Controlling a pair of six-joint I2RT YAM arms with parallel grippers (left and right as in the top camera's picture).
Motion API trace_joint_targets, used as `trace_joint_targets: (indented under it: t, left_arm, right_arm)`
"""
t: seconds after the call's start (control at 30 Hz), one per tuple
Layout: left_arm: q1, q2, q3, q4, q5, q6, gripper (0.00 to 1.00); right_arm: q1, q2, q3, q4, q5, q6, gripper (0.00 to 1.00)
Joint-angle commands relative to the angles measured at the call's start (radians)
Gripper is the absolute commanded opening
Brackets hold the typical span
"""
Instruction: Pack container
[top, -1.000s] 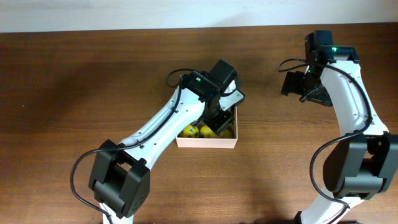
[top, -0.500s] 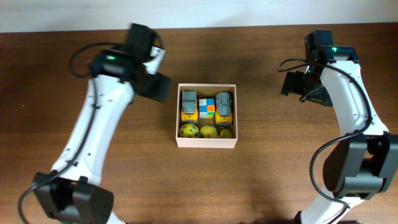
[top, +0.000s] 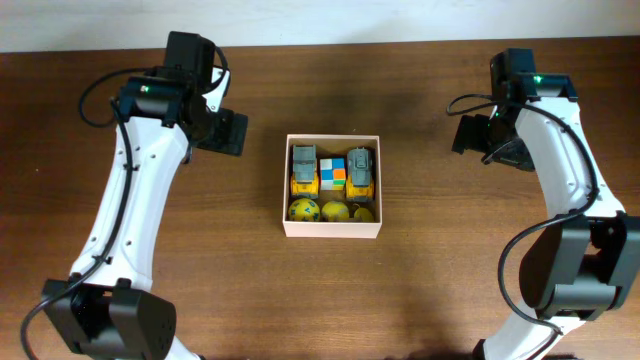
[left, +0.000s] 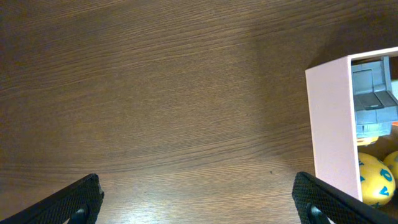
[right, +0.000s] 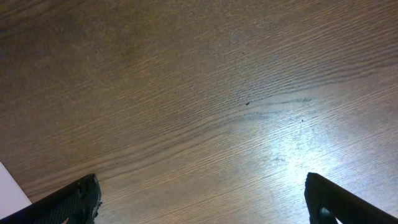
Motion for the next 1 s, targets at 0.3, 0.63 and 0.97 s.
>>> trace_joint_targets:
  t: [0.3, 0.63, 0.97]
  left_arm:
    - [0.003, -0.004, 0.008, -0.004, -0.007, -0.002, 0.99]
    - [0.01, -0.137, -0.094, 0.252, 0.005, -0.002, 0.99]
    - [0.118, -0.705, -0.851, 0.988, 0.092, 0.002, 0.99]
  right_arm:
    - [-0.005, 0.003, -0.002, 0.001, 0.009, 0.008, 0.99]
    - [-0.005, 0.003, -0.002, 0.001, 0.009, 0.008, 0.99]
    - [-0.005, 0.003, -0.002, 0.001, 0.009, 0.008, 0.99]
